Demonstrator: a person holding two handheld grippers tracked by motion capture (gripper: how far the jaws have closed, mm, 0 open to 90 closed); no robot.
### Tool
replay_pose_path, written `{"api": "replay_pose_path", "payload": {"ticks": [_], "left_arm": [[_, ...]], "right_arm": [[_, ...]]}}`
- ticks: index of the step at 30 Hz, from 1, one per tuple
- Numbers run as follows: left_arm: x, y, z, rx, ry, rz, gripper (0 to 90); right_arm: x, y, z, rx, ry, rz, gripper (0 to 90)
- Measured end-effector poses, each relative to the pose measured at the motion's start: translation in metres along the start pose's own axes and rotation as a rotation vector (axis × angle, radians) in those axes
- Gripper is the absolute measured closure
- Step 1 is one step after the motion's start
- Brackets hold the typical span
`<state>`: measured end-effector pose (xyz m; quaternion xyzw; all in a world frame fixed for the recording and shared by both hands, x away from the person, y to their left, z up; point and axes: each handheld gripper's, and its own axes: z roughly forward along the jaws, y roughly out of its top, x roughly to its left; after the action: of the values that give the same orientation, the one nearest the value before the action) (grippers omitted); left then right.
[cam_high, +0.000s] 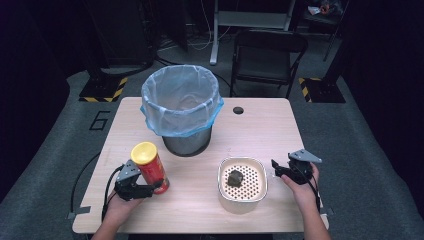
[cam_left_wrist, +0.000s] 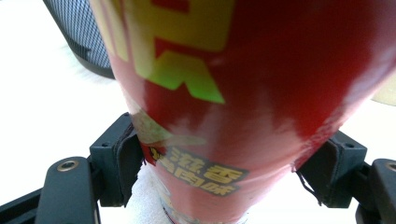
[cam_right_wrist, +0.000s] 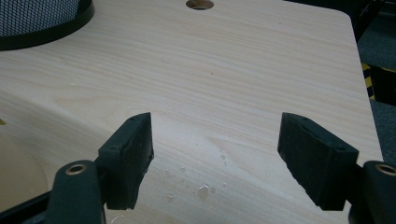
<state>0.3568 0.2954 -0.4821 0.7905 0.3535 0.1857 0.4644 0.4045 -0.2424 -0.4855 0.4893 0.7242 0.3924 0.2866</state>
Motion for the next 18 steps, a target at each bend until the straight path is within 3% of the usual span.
{"api": "replay_pose_path", "payload": {"ticks": [7,11,13,14,18], "left_arm": [[-0.001,0.006,-0.008,-0.024,-0.002,-0.009,23.4],[-0.001,0.015,-0.014,-0.021,-0.048,-0.032,23.4],[-0.004,0.021,-0.016,-0.02,-0.048,-0.034,23.4],[-0.004,0.023,-0.018,-0.001,-0.055,-0.018,23.4],[-0.008,0.035,-0.023,0.026,-0.063,-0.017,23.4]], "right_arm": [[0.002,-0.002,0.001,0.001,-0.004,-0.013,26.2],[0.003,-0.002,0.0,0.0,-0.003,-0.019,26.2],[0.003,-0.002,0.0,0.001,-0.005,-0.024,26.2],[0.004,-0.002,0.0,0.003,-0.002,-0.016,26.2],[0.004,-0.003,0.002,0.009,0.0,-0.038,26.2]]}}
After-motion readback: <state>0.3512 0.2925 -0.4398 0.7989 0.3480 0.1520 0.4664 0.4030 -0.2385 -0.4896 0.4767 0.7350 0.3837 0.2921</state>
